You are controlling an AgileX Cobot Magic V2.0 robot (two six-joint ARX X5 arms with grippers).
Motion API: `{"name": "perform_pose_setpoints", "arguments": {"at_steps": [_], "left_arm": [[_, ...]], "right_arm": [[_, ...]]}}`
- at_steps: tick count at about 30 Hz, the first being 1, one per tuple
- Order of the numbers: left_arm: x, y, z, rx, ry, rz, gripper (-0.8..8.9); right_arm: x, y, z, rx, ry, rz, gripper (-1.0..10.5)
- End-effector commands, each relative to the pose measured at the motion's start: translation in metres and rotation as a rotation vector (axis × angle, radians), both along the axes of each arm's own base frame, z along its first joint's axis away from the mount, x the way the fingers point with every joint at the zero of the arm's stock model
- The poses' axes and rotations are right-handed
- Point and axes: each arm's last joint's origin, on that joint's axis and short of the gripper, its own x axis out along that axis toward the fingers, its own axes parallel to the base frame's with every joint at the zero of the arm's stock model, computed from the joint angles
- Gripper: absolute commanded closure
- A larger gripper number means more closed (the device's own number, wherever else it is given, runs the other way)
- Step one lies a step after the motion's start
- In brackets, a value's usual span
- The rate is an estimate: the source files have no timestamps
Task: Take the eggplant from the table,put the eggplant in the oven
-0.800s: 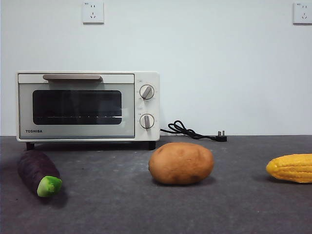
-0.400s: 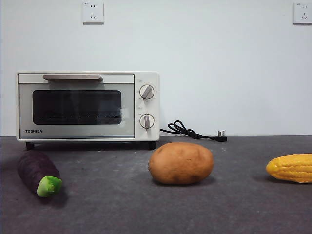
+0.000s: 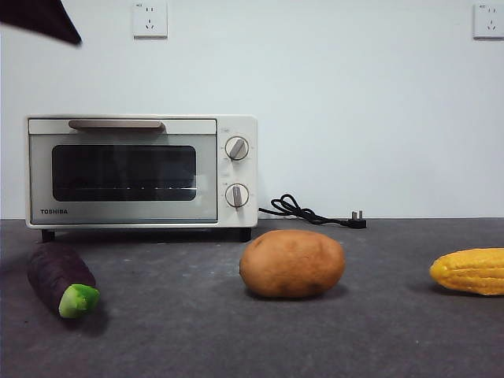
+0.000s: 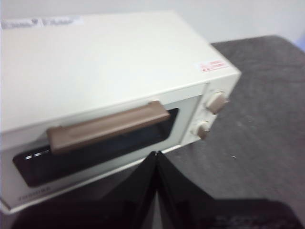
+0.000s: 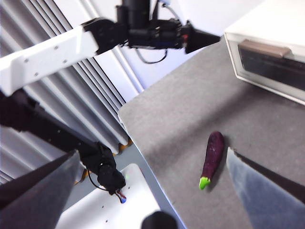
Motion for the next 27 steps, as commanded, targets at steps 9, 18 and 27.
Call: {"name": "perform_pose_setpoints", "arguments": {"at_steps": [9, 18, 27], "left_arm": [[0.070, 0.012, -0.019, 0.024, 0.014, 0.019, 8.19], [0.092, 0.012, -0.035, 0.037, 0.036, 0.011, 8.19], [0.101, 0.013, -0.053, 0.048, 0.085, 0.004, 8.19]], "right_arm": [[0.014, 0.006, -0.006, -0.030, 0.054, -0.002, 2.9], [0.032, 0.013, -0.013, -0.051, 0.099, -0.001, 2.9], [0.034, 0.014, -0.014, -0.055, 0.099, 0.000, 2.9]]}}
